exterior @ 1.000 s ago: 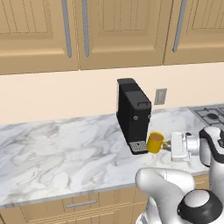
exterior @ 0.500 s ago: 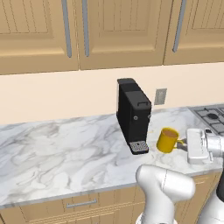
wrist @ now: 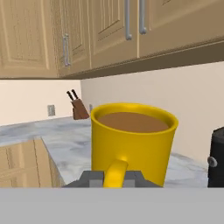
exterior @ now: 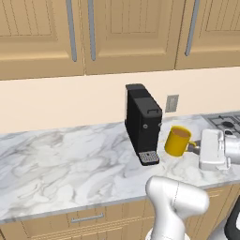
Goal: Pick up the brewed coffee from the coffee machine and place it next to the breakfast plate on the dining counter.
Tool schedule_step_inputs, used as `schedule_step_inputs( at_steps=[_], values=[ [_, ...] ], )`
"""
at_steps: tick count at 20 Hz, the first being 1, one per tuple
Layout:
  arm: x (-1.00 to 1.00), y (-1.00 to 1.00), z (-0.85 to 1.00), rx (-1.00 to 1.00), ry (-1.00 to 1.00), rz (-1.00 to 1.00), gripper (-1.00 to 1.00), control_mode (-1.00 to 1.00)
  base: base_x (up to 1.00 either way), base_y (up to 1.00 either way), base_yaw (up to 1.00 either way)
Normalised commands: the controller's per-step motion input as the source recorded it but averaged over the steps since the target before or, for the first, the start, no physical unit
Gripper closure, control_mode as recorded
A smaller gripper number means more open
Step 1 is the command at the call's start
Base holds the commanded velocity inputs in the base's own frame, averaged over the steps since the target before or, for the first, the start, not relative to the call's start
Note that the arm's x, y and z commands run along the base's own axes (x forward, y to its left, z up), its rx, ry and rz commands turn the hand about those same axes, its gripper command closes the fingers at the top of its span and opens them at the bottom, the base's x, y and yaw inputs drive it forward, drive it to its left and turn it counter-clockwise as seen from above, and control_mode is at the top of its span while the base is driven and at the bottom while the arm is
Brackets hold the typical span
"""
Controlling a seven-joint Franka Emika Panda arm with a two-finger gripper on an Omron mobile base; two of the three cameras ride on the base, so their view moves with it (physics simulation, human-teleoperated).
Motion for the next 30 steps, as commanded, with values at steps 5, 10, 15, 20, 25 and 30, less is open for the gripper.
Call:
schedule_step_inputs(
  at_steps=[5, 10, 15, 20, 25, 30],
  values=[
    [0.0, 0.08, 0.17, -0.05, 0.09, 0.0, 1.0, -1.0, 0.0, 0.0, 0.0],
    [-0.33, 0.14, -0.07, -0.05, -0.07, 0.0, 1.0, 1.0, -0.4, 0.08, 0.04],
    [0.0, 0.0, 0.0, 0.0, 0.0, 0.0, 1.0, 1.0, -0.97, 0.44, 0.3],
    [0.0, 0.0, 0.0, 0.0, 0.0, 0.0, 1.0, 1.0, -0.77, 0.74, 0.5],
    [0.0, 0.0, 0.0, 0.0, 0.0, 0.0, 1.0, 1.0, -0.51, 0.81, 0.61],
    [0.0, 0.0, 0.0, 0.0, 0.0, 0.0, 1.0, 1.0, -0.24, 0.39, 0.76]
  ],
)
